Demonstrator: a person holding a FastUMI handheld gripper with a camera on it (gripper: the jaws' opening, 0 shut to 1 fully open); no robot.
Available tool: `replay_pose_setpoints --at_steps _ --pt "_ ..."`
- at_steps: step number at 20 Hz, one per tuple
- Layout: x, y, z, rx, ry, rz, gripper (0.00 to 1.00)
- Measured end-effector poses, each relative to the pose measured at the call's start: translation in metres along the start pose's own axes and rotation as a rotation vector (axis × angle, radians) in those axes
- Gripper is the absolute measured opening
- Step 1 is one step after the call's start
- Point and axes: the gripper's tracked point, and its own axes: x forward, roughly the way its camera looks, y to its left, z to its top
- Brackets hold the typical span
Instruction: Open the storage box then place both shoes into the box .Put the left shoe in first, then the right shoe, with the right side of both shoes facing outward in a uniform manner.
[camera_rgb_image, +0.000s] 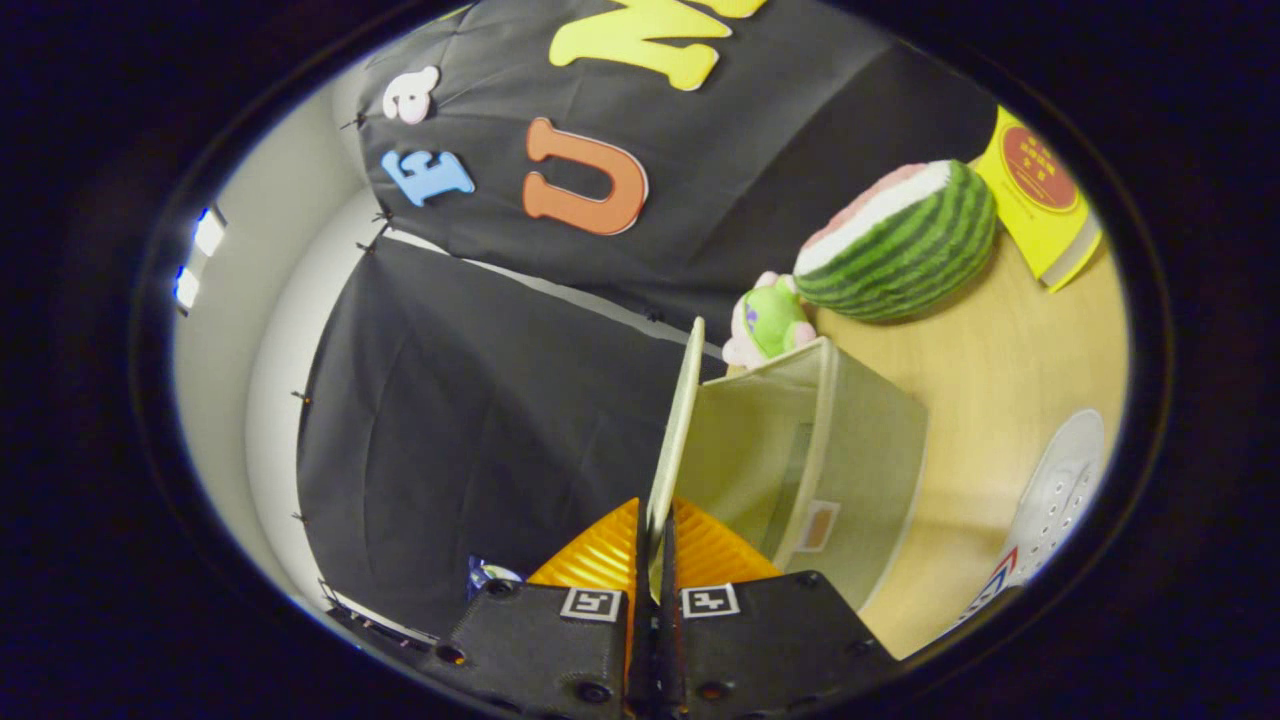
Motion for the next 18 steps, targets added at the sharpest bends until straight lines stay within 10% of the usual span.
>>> replay_pose_setpoints --at_steps 18 --pt "0.147 0.109 -0.026 0.031 -0.068 -0.003 0.14"
